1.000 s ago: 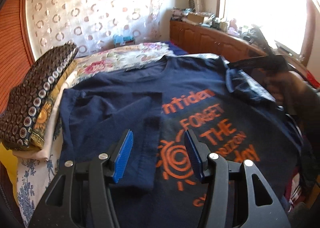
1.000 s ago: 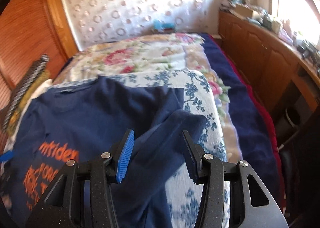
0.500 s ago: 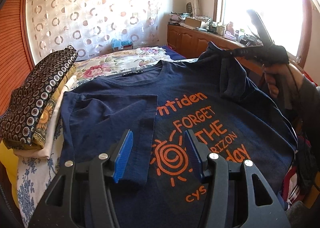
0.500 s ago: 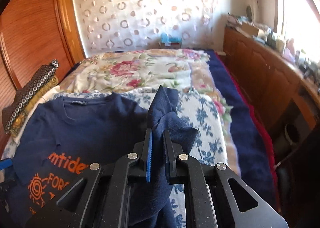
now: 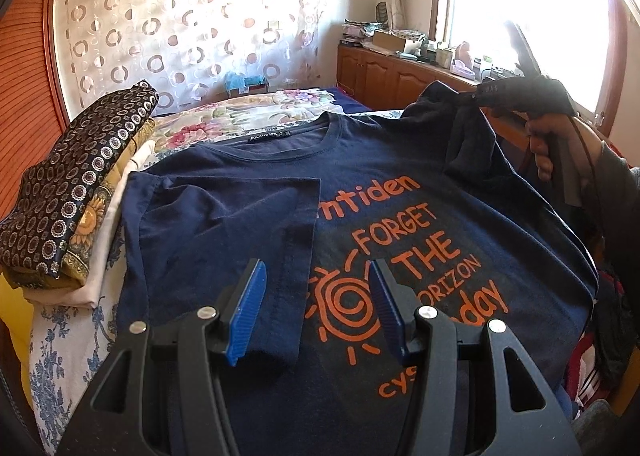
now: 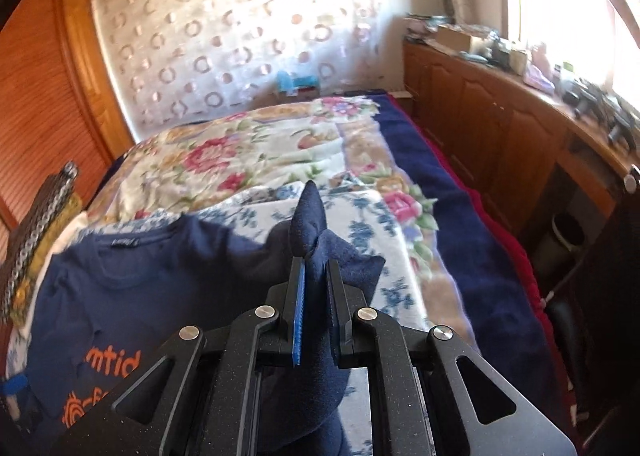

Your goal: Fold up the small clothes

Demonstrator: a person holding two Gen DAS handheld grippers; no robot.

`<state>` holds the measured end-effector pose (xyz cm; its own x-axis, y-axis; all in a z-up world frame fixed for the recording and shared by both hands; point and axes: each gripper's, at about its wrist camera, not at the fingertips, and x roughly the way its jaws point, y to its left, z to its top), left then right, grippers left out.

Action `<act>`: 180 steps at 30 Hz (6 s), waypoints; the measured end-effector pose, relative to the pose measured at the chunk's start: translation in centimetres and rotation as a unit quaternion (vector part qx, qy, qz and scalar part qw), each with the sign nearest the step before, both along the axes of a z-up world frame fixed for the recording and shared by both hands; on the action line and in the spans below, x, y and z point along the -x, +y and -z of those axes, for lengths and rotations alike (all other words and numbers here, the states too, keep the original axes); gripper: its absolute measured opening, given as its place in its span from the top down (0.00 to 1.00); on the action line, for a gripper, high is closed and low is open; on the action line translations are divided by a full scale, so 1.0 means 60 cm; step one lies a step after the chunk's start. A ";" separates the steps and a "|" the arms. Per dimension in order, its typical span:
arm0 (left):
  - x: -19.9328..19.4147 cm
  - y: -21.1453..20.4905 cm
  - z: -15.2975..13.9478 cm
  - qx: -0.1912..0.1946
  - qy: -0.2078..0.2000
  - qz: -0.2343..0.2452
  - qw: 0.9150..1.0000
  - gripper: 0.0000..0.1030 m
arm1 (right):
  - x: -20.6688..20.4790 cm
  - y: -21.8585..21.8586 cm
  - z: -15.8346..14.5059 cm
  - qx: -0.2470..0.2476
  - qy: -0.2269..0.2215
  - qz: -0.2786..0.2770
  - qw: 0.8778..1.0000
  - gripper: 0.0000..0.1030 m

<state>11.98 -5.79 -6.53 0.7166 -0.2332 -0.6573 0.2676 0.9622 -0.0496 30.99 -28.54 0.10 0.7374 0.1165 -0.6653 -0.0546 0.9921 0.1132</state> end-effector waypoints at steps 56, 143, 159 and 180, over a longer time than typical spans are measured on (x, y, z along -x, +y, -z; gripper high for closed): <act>-0.012 -0.023 -0.021 0.016 -0.005 0.037 0.999 0.48 | 0.090 0.022 0.036 0.050 0.012 -0.112 0.992 0.48; -0.249 0.163 0.037 -0.070 0.084 -0.102 0.989 0.62 | -0.056 0.099 0.113 0.067 0.066 -0.185 0.978 0.20; -0.288 0.185 0.075 -0.092 0.095 -0.162 0.978 0.61 | -0.058 0.102 0.125 0.077 0.071 -0.185 0.977 0.20; -0.286 0.220 0.061 0.003 0.093 -0.149 0.985 0.99 | -0.059 0.103 0.125 0.077 0.071 -0.185 0.977 0.20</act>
<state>29.12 7.40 -10.18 0.6217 -0.0360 -0.7824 -0.0404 0.9961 -0.0779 34.50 -22.37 -7.40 0.5619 0.2482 -0.7891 -0.4082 0.9129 -0.0035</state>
